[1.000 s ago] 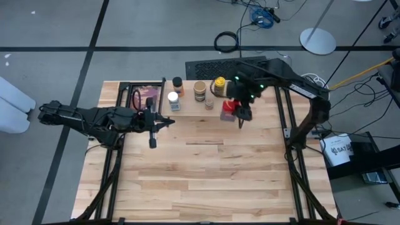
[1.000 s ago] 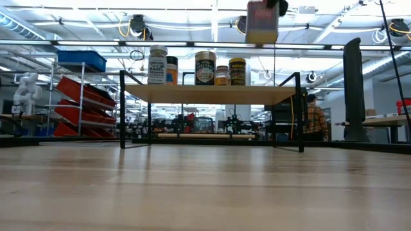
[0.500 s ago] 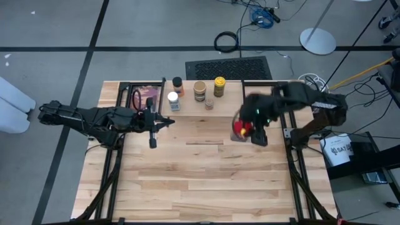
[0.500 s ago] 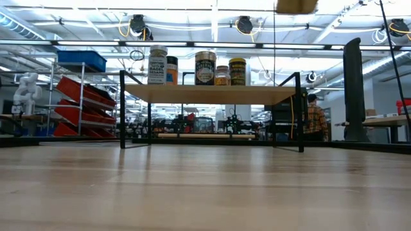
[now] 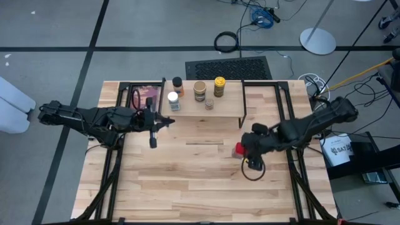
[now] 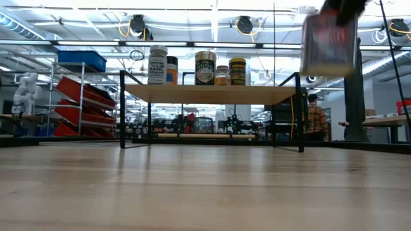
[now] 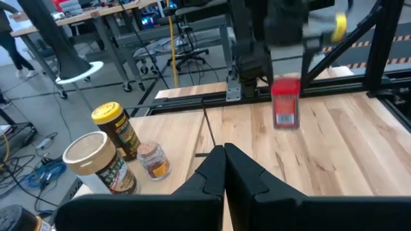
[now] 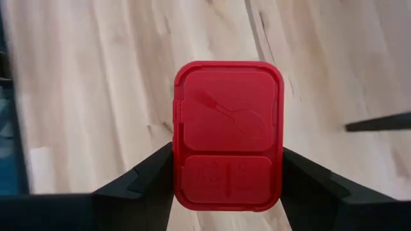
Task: Shelf spices
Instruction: Remove the red seasoning can from the shelf
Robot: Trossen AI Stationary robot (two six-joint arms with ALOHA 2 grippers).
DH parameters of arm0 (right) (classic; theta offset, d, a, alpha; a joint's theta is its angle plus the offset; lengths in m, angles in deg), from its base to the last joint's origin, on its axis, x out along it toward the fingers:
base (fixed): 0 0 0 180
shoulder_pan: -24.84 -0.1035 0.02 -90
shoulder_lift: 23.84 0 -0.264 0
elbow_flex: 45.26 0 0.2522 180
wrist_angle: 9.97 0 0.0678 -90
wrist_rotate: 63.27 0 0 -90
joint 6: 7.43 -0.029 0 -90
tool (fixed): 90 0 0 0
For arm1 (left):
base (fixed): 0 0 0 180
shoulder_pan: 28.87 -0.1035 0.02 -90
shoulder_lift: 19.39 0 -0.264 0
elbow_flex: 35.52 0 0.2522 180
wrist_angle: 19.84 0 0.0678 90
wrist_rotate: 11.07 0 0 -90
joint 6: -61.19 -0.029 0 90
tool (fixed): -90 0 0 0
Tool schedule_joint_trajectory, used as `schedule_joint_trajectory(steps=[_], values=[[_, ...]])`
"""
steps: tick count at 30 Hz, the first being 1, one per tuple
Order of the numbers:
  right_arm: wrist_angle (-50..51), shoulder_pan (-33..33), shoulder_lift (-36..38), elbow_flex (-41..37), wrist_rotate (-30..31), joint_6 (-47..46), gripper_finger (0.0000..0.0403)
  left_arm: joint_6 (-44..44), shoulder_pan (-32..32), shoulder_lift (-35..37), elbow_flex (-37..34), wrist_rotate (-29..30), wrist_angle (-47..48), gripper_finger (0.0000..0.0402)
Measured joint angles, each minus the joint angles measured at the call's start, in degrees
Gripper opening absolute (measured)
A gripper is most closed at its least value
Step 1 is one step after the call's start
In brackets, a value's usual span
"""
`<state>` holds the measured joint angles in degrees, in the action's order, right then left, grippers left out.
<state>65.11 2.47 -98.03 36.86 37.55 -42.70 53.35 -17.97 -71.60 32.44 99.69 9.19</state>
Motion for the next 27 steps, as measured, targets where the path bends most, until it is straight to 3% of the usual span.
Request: schedule_joint_trajectory(steps=[6, 13, 17, 22, 27], values=[[-8.5, -0.4, -0.9, -9.0, 0.0, -2.2, 0.0222, -4.7, 0.0, 0.0, 0.0, 1.1, 0.3, 0.0006], [-11.9, 0.3, -0.9, -14.0, 0.1, -2.8, 0.0223, -1.7, -0.2, 0.0, 0.2, 2.2, 1.2, 0.0012], [-13.3, 0.7, -0.9, -16.3, 1.2, -2.6, 0.0223, 3.6, -2.3, 0.0, 1.1, 3.0, 2.7, 0.0056], [-15.1, 0.7, -0.9, -18.9, 1.2, -1.5, 0.0223, 4.1, -4.6, 0.0, 1.1, 3.2, 3.8, 0.0120], [-18.1, 0.7, -0.9, -21.2, 1.2, -1.5, 0.0223, 4.0, -5.8, 0.0, 1.1, 3.2, 3.5, 0.0140]])
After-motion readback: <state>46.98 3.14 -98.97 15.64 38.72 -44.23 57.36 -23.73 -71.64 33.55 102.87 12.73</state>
